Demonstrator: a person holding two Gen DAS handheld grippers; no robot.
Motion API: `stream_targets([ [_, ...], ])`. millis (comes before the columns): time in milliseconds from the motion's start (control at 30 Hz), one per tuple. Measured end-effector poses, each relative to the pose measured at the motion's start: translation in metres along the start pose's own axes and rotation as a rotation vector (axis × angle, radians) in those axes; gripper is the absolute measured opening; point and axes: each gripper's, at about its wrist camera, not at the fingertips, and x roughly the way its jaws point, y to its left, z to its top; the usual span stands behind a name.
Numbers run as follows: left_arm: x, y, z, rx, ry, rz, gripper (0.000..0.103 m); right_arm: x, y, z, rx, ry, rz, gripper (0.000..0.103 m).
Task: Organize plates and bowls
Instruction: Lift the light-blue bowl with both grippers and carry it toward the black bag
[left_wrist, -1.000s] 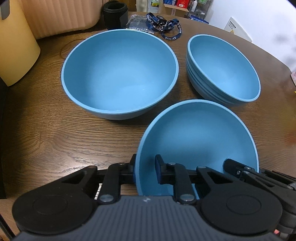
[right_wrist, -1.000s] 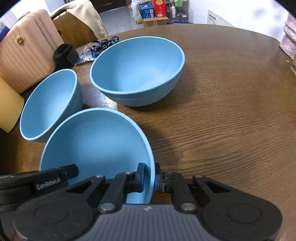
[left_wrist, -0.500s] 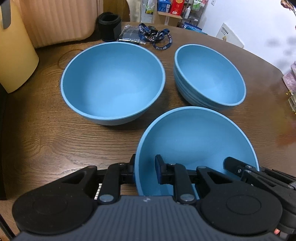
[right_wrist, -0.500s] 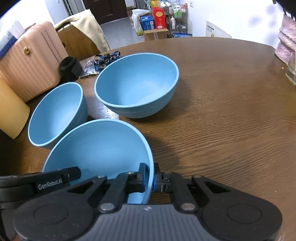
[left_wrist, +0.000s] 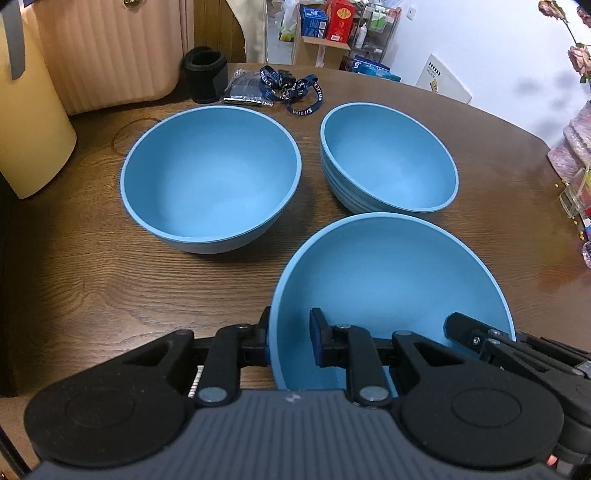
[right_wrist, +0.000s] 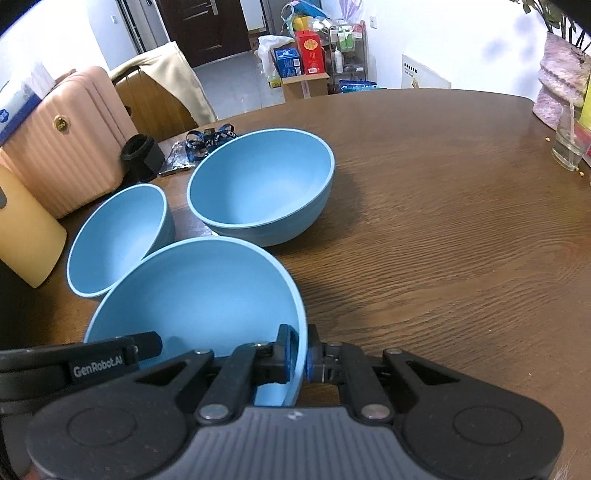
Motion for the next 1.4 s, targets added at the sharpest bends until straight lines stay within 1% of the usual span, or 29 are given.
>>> stream_targets([
  [267,-0.017,0.009,-0.009,-0.017,-0.021,-0.003,0.02,-0.013,0.009,-0.006,-0.021,-0.017,0.008,0.008],
  [567,-0.041,0.031,-0.027,-0.057,-0.038,0.004,0.02,-0.029,0.032,-0.019,-0.076,-0.027,0.034,0.008],
  [767,-0.053,0.051,-0.04,-0.098,-0.048,0.02,0.02,-0.035,0.051,-0.028,-0.132,-0.023,0.062,0.008],
  [1000,-0.061,0.084,-0.055,-0.168,-0.049,0.055,0.02,-0.032,0.08,-0.043,-0.208,0.007,0.109,0.008],
  [1400,-0.068,0.126,-0.085,-0.262,-0.043,0.093,0.02,-0.03,0.124,-0.058,-0.34,0.03,0.144,0.008],
])
